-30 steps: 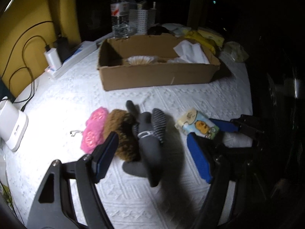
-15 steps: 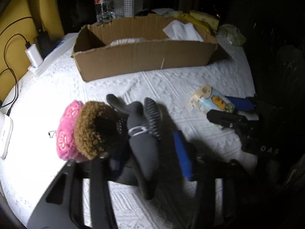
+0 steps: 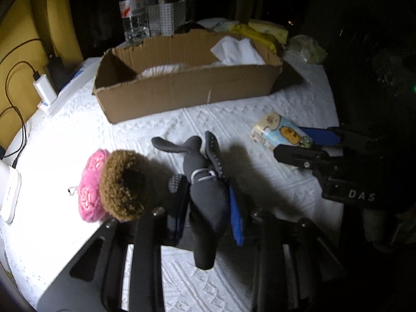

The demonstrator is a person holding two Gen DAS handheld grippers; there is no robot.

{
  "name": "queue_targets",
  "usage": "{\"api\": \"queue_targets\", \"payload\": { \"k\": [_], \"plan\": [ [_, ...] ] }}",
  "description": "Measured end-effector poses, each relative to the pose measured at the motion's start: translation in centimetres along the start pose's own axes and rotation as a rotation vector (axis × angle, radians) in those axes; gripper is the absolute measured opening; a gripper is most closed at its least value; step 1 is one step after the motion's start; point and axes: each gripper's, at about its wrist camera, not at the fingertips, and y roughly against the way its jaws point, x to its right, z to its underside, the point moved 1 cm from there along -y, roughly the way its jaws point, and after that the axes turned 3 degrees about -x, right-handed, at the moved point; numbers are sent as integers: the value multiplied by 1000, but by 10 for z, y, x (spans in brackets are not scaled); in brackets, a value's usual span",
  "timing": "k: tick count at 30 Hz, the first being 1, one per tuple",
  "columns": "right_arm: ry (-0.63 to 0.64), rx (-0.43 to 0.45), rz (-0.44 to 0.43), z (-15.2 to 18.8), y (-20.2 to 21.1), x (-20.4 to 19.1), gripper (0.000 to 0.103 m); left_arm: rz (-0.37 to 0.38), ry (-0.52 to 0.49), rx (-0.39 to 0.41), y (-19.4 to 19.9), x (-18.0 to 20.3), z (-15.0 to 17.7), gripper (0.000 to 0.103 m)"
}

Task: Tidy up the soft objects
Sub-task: 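Lift and carry the grey plush and tissue pack over the box with both tools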

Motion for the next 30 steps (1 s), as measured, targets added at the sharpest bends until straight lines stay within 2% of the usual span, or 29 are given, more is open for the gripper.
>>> {"api": "queue_targets", "payload": {
  "k": [13, 30],
  "plan": [
    [3, 40, 5, -17, 23, 6, 51, 34, 38, 72, 23, -5, -26, 29],
    [20, 72, 9, -48, 34, 12, 51, 18, 68, 163, 36, -27, -63, 30]
  ]
}}
